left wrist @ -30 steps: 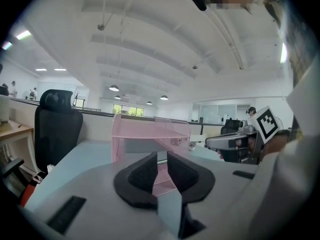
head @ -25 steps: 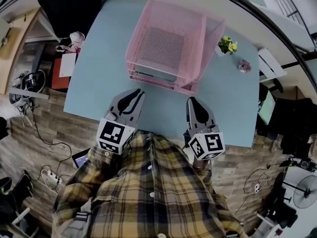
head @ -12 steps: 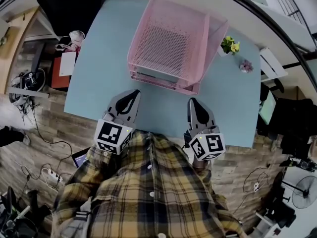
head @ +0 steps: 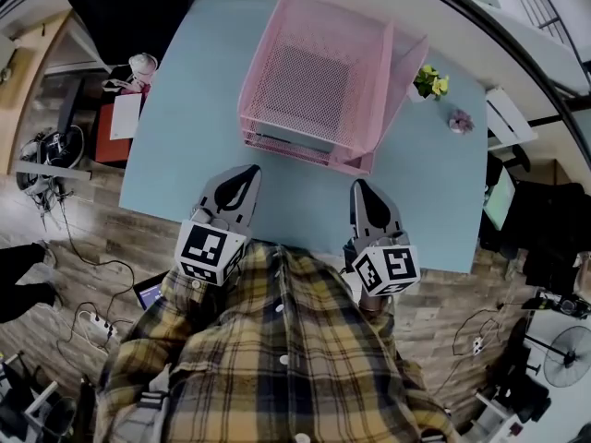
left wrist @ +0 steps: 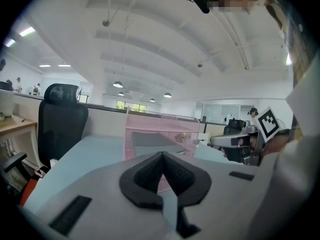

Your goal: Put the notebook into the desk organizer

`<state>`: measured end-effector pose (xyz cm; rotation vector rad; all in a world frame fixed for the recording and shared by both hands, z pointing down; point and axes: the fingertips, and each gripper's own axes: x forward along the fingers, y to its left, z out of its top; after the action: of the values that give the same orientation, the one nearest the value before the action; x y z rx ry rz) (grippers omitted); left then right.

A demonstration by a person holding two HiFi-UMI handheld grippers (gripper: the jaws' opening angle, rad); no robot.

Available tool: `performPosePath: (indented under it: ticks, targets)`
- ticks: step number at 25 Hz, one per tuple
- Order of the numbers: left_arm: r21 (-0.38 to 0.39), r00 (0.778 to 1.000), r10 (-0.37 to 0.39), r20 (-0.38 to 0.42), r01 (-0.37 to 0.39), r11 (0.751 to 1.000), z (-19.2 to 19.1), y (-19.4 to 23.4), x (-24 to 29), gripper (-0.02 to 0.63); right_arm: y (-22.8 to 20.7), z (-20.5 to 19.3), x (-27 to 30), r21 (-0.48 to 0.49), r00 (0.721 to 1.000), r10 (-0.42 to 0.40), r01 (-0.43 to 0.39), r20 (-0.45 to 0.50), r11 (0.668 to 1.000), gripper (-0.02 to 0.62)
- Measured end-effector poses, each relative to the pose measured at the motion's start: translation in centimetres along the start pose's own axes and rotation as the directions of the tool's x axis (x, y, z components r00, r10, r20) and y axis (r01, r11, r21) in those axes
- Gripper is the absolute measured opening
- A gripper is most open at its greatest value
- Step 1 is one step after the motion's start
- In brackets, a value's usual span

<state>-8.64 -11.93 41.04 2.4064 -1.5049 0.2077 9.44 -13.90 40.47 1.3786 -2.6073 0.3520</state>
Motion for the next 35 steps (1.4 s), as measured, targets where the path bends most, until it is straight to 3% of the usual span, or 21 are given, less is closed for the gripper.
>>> performPosePath:
  ticks: [35]
  targets:
    - [0.006, 1.000, 0.020, 0.009, -0.020, 1.000, 0.13, 0.28, -0.18, -0.009, -0.58, -0.43, -0.18, -0.005, 1.000, -0.018, 0.018, -0.014, 1.000, 0.002]
